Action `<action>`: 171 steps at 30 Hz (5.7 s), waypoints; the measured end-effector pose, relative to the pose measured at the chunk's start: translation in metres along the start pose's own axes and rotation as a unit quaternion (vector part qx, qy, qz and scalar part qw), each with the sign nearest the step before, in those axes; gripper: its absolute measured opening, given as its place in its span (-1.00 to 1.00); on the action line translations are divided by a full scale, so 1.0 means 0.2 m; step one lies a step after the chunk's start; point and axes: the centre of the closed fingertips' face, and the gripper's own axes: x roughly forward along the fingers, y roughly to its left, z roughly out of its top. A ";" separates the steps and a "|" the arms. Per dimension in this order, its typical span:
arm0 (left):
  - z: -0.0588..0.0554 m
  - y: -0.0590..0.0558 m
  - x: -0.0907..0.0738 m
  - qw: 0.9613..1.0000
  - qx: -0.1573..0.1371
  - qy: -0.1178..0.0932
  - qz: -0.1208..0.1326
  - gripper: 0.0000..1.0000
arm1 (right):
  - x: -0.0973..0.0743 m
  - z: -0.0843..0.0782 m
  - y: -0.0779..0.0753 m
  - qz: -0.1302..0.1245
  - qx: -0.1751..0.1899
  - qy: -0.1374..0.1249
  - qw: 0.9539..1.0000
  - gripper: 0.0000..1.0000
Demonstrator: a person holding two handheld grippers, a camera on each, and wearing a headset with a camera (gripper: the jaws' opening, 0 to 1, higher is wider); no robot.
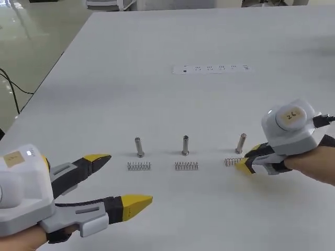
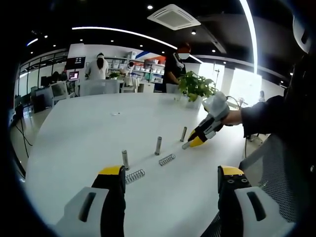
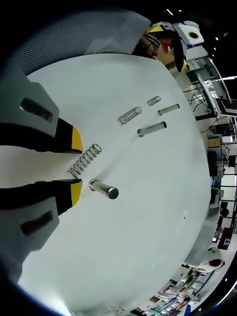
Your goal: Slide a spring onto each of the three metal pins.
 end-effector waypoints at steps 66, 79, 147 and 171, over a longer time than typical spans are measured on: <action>0.08 -0.17 0.12 0.992 0.070 0.033 -0.103 0.33 | -0.24 0.14 0.33 0.081 -0.142 0.032 0.986 -0.76; 0.03 -0.24 0.25 0.981 0.101 0.061 -0.157 0.20 | -0.28 0.24 0.45 0.109 -0.193 0.026 0.975 -0.76; -0.11 -0.42 0.46 0.941 0.242 0.110 -0.209 -0.87 | -0.23 0.16 0.69 0.196 -0.243 0.038 0.949 -0.65; -0.06 -0.43 0.46 0.946 0.235 0.089 -0.205 -0.85 | -0.30 0.24 0.71 0.186 -0.252 0.019 0.949 -0.74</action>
